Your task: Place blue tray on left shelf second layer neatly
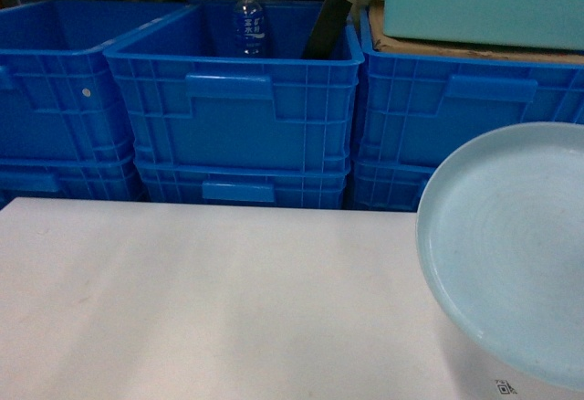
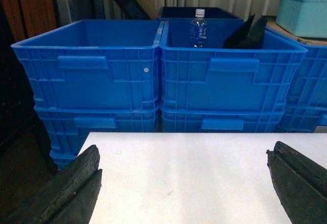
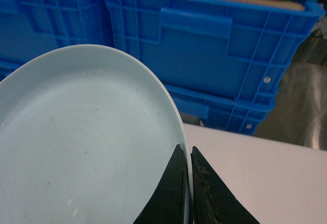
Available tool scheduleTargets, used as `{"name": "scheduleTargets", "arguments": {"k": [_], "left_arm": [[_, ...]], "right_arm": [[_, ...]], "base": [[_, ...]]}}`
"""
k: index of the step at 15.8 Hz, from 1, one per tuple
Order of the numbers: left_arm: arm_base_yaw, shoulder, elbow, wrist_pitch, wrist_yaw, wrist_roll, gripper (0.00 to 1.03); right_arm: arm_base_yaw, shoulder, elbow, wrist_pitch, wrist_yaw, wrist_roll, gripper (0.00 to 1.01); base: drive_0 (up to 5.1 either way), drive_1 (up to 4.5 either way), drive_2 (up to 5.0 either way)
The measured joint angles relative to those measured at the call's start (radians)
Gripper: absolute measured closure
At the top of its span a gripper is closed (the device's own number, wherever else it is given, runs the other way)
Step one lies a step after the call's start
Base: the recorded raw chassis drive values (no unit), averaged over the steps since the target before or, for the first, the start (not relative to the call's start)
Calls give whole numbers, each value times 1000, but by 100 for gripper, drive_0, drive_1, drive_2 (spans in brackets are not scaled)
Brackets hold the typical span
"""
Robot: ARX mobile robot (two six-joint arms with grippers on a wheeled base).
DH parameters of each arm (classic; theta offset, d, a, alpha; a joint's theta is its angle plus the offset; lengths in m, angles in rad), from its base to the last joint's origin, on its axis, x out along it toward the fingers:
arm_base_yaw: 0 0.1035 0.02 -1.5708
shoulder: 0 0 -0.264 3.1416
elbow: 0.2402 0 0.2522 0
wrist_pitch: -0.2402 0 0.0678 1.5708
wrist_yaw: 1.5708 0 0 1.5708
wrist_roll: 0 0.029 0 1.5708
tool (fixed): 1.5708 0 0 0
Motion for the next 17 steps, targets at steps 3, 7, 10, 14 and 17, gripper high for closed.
{"name": "scheduleTargets", "arguments": {"k": [3, 7, 10, 14, 17], "left_arm": [[0, 0, 0, 0, 0, 0, 5], [0, 0, 0, 0, 0, 0, 5], [0, 0, 0, 0, 0, 0, 5], [0, 0, 0, 0, 0, 0, 5], [0, 0, 0, 0, 0, 0, 5]], "right_arm": [[15, -167, -37, -14, 25, 40, 99], [30, -464, -124, -145, 34, 80, 99], [39, -645, -149, -267, 13, 97, 99], [-31, -871, -182, -449, -37, 117, 99], [-46, -1043, -240, -585, -72, 120, 99]], "base": [[0, 0, 0], [0, 0, 0], [0, 0, 0], [0, 0, 0], [0, 0, 0]]}}
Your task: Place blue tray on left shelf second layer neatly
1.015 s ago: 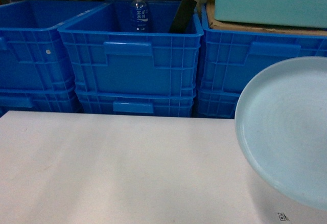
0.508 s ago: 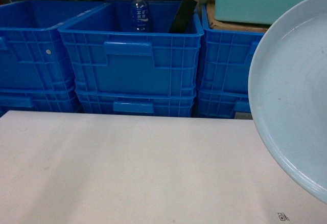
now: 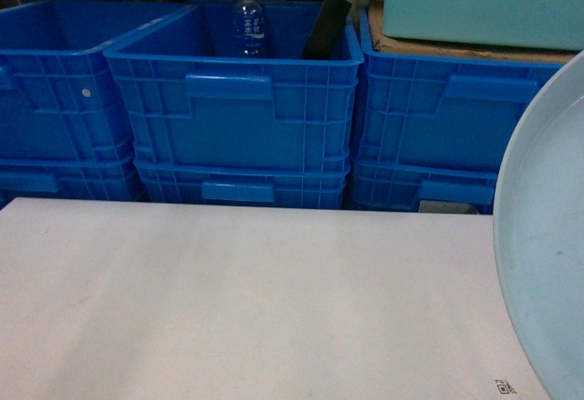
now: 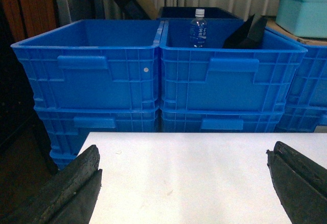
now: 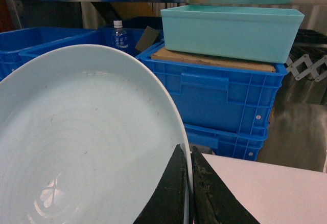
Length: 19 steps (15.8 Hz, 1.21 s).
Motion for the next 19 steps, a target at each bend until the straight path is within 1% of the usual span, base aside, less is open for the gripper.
{"name": "scheduleTargets", "arguments": {"k": [2, 3, 4, 5, 6, 7, 9, 10, 12, 15, 19], "left_arm": [[0, 0, 0, 0, 0, 0, 5], [0, 0, 0, 0, 0, 0, 5], [0, 0, 0, 0, 0, 0, 5], [0, 0, 0, 0, 0, 0, 5], [0, 0, 0, 0, 0, 0, 5], [0, 0, 0, 0, 0, 0, 5], [0, 0, 0, 0, 0, 0, 5], [0, 0, 0, 0, 0, 0, 5], [0, 0, 0, 0, 0, 0, 5], [0, 0, 0, 0, 0, 0, 5], [0, 0, 0, 0, 0, 0, 5]], "right_arm": [[-6, -51, -7, -47, -15, 0, 99], [3, -69, -9, -52, -12, 0, 99], [46, -71, -11, -45, 13, 0, 99], [76, -70, -14, -39, 32, 0, 99], [96, -68, -14, -35, 40, 0, 99], [102, -68, -14, -33, 44, 0, 99], [97, -90, -21, -57, 44, 0, 99], [84, -111, -28, -68, 33, -1, 99], [71, -151, -43, -94, 30, -17, 99], [71, -154, -43, -90, 30, -30, 99], [71, -154, -43, -89, 30, -31, 99]], "base": [[0, 0, 0], [0, 0, 0], [0, 0, 0], [0, 0, 0], [0, 0, 0], [0, 0, 0], [0, 0, 0], [0, 0, 0], [0, 0, 0], [0, 0, 0], [0, 0, 0]]}}
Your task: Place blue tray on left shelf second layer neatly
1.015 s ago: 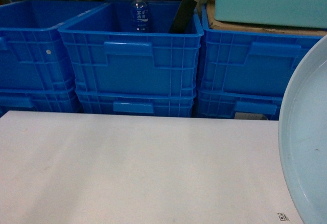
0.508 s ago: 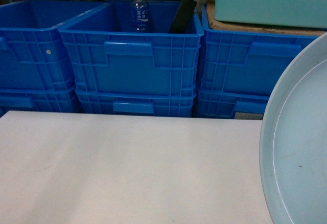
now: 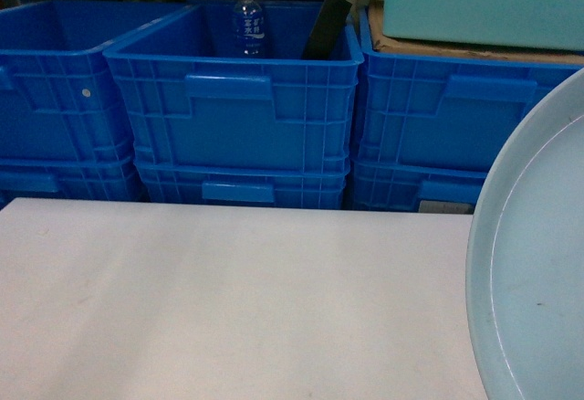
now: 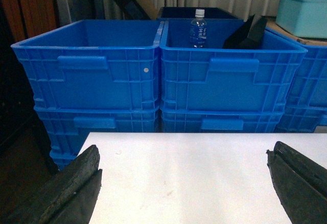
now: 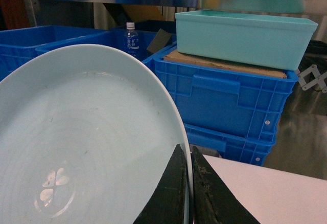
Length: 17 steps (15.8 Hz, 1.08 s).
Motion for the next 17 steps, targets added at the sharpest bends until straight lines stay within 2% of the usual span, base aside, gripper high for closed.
{"name": "scheduleTargets", "arguments": {"k": [10, 17], "left_arm": [[0, 0, 0, 0, 0, 0, 5], [1, 0, 0, 0, 0, 0, 5]], "right_arm": [[0, 0, 0, 0, 0, 0, 99], [0, 0, 0, 0, 0, 0, 99]], "base": [[0, 0, 0], [-174, -174, -174]]}}
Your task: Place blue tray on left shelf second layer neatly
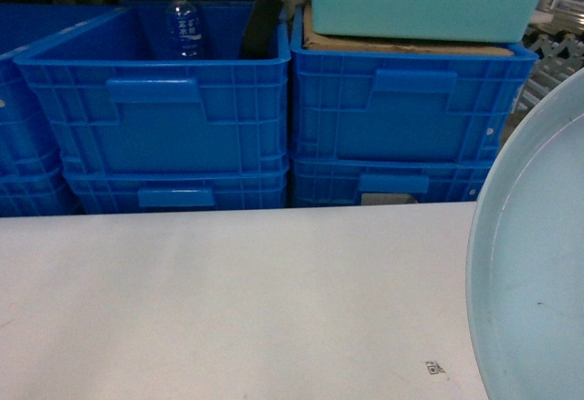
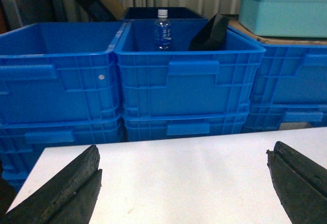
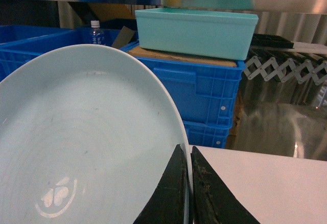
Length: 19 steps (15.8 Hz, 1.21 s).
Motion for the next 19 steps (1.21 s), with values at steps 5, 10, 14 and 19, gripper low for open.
{"name": "scheduleTargets", "arguments": {"k": [5, 10, 14, 19], "left_arm": [[-1, 0, 0, 0, 0, 0, 5], [-1, 0, 0, 0, 0, 0, 5], [-1, 0, 0, 0, 0, 0, 5], [-1, 0, 0, 0, 0, 0, 5]], "right_arm": [[0, 0, 0, 0, 0, 0, 99], [0, 0, 0, 0, 0, 0, 99], [0, 0, 0, 0, 0, 0, 99], [0, 0, 0, 0, 0, 0, 99]], "base": [[-166, -166, -166], [-154, -154, -154], [-171, -171, -171], [-164, -164, -164]]}}
